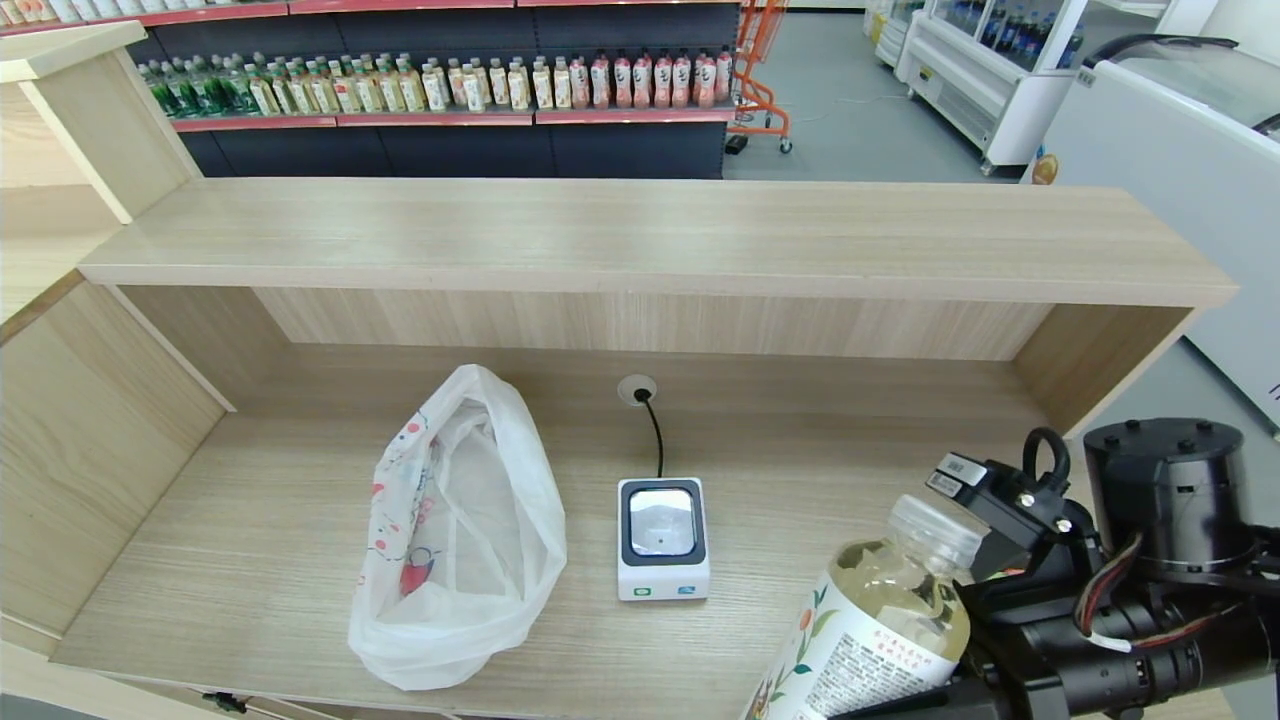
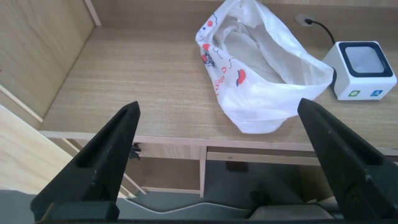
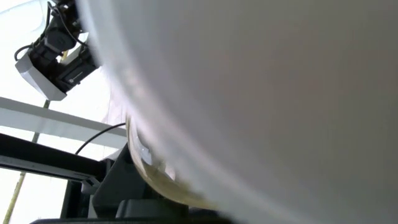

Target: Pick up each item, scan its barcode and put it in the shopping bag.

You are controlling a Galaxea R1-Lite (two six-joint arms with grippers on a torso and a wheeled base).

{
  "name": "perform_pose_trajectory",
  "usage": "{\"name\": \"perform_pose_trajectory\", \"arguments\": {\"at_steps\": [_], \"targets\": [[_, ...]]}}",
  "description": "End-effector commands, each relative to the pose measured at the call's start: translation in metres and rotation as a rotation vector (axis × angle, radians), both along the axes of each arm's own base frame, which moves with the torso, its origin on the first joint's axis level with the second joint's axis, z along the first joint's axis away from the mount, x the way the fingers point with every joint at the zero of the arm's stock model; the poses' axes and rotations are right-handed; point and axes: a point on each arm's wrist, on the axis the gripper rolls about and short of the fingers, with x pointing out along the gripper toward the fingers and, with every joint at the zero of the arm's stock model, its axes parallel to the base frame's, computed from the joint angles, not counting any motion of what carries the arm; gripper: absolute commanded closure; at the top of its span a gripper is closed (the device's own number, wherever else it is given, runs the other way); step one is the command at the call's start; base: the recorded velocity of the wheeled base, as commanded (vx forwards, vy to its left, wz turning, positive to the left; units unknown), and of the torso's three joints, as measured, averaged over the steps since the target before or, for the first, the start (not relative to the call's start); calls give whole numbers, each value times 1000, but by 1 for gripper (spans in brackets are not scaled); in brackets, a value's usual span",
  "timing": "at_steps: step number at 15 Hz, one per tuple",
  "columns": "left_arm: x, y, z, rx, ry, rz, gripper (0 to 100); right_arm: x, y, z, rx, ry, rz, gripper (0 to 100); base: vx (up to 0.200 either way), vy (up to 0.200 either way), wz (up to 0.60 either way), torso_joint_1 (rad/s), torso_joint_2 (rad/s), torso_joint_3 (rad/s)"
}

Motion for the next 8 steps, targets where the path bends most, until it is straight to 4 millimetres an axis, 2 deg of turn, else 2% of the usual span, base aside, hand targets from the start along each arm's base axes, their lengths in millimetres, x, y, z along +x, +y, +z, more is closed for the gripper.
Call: {"name": "perform_pose_trajectory", "arguments": {"at_steps": [1, 8], "targets": [[0, 0, 0, 1, 0, 1, 0, 0, 0, 0, 1, 5, 1, 100, 0, 0, 0, 0, 0, 0], [0, 0, 0, 1, 0, 0, 0, -2, -1, 1, 3, -2, 2, 100, 0, 0, 0, 0, 0, 0]]}}
